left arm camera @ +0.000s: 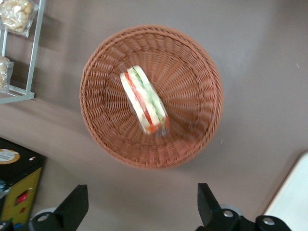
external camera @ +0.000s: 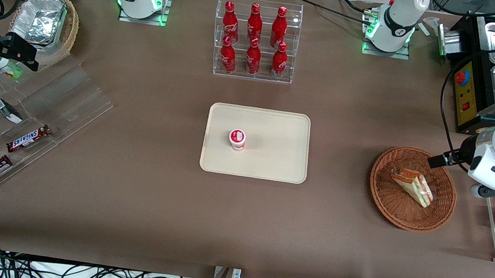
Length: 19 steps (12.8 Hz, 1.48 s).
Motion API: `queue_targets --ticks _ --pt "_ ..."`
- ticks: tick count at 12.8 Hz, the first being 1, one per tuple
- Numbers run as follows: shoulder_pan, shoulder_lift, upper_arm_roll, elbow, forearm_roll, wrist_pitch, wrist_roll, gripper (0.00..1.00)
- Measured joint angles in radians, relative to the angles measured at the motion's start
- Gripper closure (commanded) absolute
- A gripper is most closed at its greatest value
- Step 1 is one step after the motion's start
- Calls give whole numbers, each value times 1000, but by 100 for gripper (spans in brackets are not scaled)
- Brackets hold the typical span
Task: Place sandwich from basket to tray
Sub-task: 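Move the left gripper over the wrapped sandwich in the wicker basket, then lower the left gripper and close it on the wrapped sandwich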
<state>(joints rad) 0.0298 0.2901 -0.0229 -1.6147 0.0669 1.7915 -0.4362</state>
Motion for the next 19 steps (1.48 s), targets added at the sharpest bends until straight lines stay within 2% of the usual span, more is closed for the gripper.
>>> queue_targets --ticks 8,15,19 --pt "45 34 -1 -233 0 415 -264 0" --pt "45 84 -1 -309 0 591 -326 0" --pt "45 113 -1 -320 0 635 -342 0"
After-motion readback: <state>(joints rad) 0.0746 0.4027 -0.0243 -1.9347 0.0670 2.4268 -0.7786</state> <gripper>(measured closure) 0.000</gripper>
